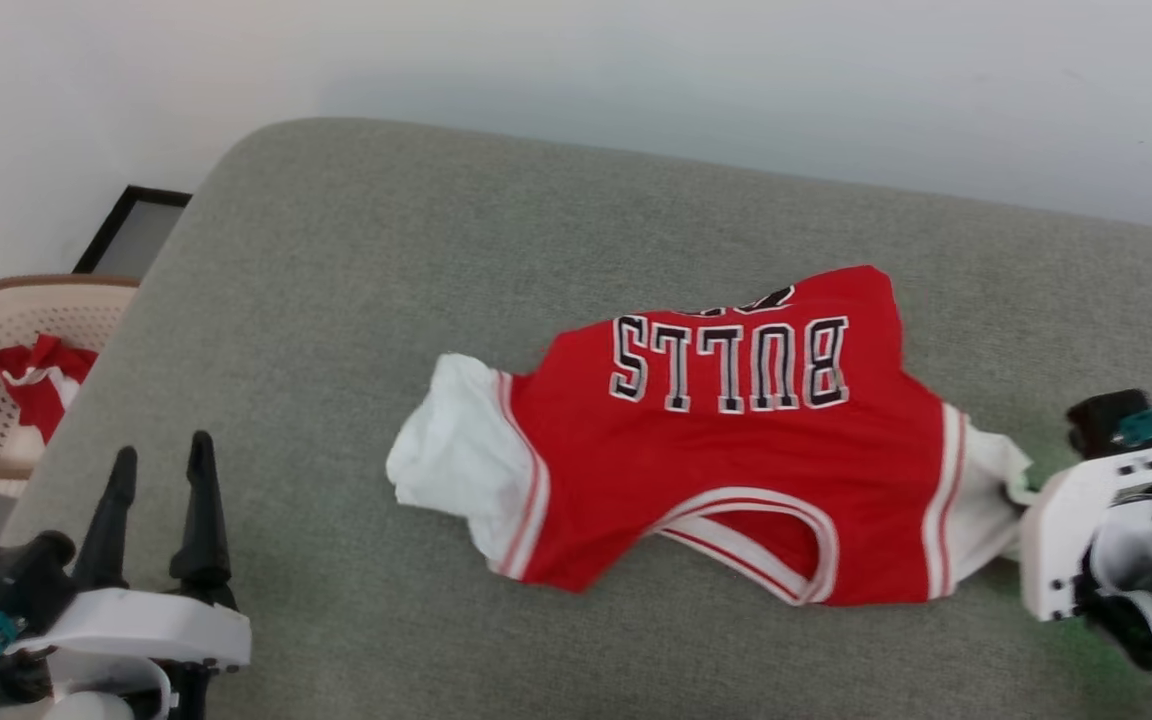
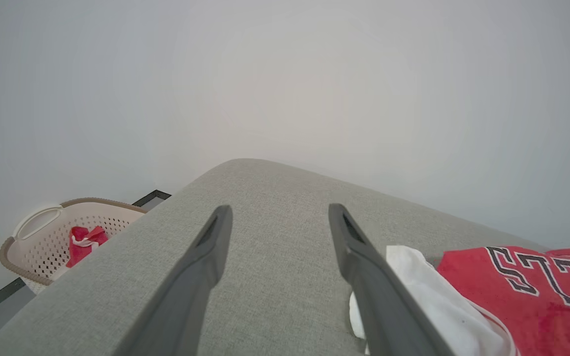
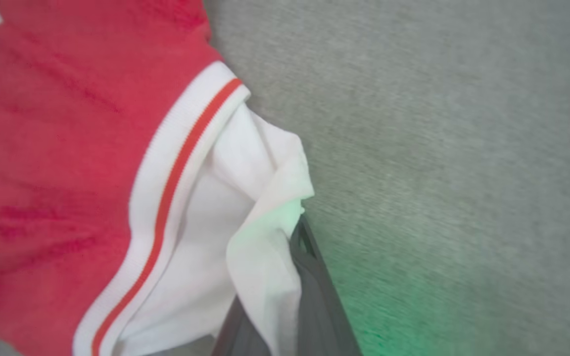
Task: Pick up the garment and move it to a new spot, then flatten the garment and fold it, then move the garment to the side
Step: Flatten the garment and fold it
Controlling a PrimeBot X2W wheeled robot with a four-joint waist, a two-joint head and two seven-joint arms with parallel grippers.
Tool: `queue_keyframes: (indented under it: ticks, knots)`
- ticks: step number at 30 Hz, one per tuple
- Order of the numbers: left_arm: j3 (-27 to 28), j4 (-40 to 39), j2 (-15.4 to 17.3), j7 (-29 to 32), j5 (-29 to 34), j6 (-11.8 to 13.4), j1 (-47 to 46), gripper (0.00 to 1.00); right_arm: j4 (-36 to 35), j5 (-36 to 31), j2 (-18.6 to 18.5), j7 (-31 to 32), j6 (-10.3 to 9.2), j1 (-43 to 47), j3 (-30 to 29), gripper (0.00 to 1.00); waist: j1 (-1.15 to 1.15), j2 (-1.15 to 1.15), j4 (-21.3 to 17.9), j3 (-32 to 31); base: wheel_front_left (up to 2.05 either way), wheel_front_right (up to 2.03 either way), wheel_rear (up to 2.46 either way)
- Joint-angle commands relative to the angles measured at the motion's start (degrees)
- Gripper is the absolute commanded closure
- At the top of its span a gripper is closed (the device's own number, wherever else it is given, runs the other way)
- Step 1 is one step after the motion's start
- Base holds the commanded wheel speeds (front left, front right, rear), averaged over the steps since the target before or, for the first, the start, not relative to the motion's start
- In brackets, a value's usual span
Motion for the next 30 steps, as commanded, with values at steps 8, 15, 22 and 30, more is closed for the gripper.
queue_keyframes:
  ticks: [8,15,22,30]
  knots:
    - [3.3,0.7,-1.5,0.0,2.8,-2.3,0.5,0.0,-1.3,1.2,-6.3,2.4,-0.18,1.3,-4.9,1.0,0.0,0.0,-1.6,-0.5,0.0,0.0,0.0]
    - [4.6,1.7,-2.4,0.0,4.6,-3.4,-0.1,0.0,-2.0,1.8,-8.3,5.3,-0.17,4.6,-9.3,1.0,0.0,0.0,-2.3,-0.6,0.0,0.0,0.0]
    - [4.5,3.0,-2.4,0.0,4.8,-4.0,-0.3,0.0,-0.3,0.9,-5.5,4.6,-0.17,6.2,-10.0,0.13,0.0,0.0,-3.1,-1.6,0.0,0.0,0.0]
    - [1.0,4.0,0.4,1.1,3.0,-4.2,-0.4,0.0,-2.7,1.0,-5.1,2.2,-0.17,6.4,-11.4,0.0,0.0,0.0,-5.0,-4.0,0.0,0.0,0.0]
